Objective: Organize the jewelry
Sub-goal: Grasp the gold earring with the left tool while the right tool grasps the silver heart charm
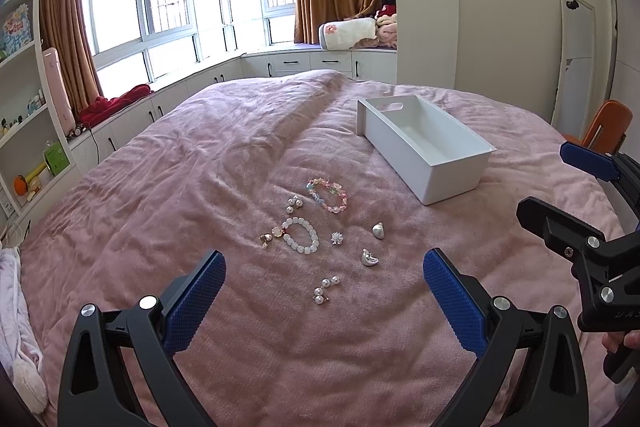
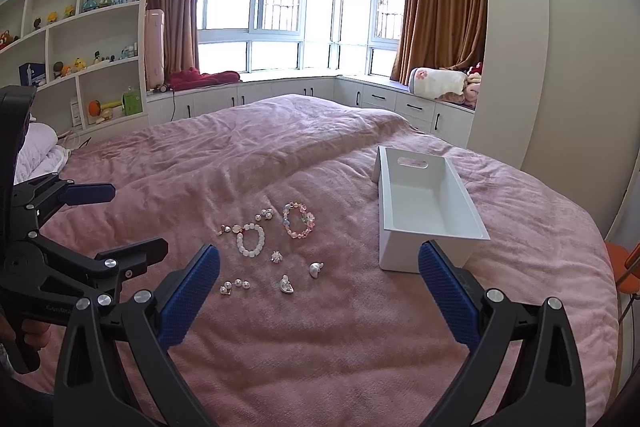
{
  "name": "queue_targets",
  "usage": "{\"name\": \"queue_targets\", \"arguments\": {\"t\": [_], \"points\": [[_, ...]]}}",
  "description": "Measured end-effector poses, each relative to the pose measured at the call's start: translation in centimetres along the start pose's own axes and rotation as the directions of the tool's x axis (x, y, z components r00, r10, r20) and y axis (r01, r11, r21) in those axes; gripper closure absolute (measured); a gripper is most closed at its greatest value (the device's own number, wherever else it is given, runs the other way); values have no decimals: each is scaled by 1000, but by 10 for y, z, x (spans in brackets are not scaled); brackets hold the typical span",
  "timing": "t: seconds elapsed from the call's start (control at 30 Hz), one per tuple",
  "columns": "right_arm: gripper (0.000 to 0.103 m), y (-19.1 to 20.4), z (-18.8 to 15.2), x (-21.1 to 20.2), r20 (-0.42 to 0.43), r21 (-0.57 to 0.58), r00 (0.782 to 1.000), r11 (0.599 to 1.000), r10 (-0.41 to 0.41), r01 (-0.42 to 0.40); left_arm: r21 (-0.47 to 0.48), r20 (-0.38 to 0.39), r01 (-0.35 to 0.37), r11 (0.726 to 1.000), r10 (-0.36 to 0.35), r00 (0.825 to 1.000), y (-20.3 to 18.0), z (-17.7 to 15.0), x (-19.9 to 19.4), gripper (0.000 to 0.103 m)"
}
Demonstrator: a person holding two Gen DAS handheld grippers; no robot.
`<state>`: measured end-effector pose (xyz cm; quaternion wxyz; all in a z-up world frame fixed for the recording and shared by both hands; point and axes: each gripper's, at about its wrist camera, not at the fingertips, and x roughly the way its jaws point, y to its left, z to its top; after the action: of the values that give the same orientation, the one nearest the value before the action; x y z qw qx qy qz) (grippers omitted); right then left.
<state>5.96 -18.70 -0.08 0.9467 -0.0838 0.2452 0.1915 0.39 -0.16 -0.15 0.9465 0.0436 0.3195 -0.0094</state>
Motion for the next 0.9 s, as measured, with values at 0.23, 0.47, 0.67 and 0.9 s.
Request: {"name": "queue_targets", "arguments": {"t": [0.23,0.47,0.67,0.9], "points": [[5,-3,-1,12,-8,0,1000,1000,9,-9,-6,-31,-9,1000,9,999,3,-10,21,3],[6,-7,-7,61,-57,23,996,998,64,-63,-2,-78,-48,999,48,996,14,-21,64,3],[18,-3,-18,114,-103,9,991,996,87,-87,46,-101,-86,995,90,991,19,-22,113,3],[33,-7,-31,176,-160,7,982,995,96,-96,43,-110,-118,992,122,986,44,-22,170,3]]}}
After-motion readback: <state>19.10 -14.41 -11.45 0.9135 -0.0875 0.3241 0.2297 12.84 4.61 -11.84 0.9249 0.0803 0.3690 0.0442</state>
